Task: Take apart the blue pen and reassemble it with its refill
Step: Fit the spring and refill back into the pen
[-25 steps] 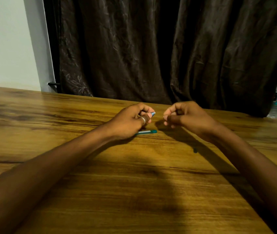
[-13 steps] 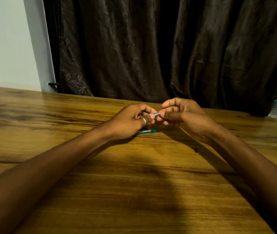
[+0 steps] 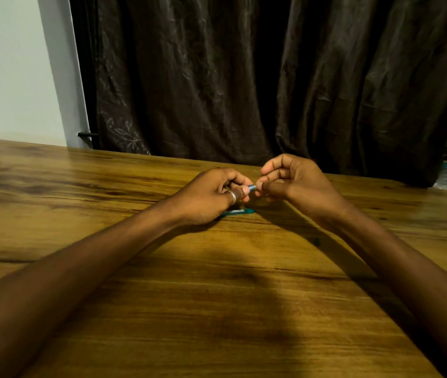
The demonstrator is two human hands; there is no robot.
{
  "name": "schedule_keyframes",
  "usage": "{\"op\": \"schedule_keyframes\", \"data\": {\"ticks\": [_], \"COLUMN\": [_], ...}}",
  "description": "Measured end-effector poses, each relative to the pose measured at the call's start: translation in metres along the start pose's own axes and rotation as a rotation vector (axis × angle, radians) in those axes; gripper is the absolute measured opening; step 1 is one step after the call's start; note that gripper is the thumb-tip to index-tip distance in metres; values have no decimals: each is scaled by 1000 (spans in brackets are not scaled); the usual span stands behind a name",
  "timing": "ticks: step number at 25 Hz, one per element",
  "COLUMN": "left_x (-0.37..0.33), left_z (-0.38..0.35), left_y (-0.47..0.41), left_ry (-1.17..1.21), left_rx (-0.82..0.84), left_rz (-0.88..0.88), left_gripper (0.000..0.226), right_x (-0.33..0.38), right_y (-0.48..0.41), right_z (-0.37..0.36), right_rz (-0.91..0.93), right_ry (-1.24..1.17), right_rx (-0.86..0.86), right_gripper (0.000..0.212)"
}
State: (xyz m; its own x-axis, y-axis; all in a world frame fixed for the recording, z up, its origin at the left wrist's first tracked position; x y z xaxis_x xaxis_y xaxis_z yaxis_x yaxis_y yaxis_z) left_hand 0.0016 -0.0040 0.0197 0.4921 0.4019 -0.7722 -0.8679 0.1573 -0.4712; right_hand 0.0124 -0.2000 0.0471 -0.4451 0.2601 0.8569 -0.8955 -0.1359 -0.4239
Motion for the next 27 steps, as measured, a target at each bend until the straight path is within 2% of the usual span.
{"op": "schedule_keyframes", "data": {"ticks": [4,21,24,27], "left_x": [-2,-5,-3,-1], "left_z": [-1,3,1,1], "left_y": [2,4,4,2], "left_ry": [-3,44,29,8], "left_rx": [4,-5,19,14], "left_rz": [-1,-1,-4,-2], "left_gripper": [19,22,20,17], "right_x": [1,1,3,13], "right_y": [1,3,3,0], "right_z": [-2,-2,4,18], "right_rz": [11,-70,-98,-87], "right_ry": [31,-96,-38,152], "right_rx": [-8,-5,30,71], "right_gripper": [24,18,20,25]}}
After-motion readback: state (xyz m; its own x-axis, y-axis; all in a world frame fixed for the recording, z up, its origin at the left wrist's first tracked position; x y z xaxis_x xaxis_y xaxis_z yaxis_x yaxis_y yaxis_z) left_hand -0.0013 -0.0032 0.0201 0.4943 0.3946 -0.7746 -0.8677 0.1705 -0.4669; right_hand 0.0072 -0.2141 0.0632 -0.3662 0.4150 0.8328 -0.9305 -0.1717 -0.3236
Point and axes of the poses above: each hand's wrist, its own y-axis away from the middle knuckle, its own z-axis out of the back of the hand, x = y × z, the point moved 1 cm from there along -y, towards the middle knuckle, and after that the axes turned 11 degrees about -x, right-handed, at the moved point
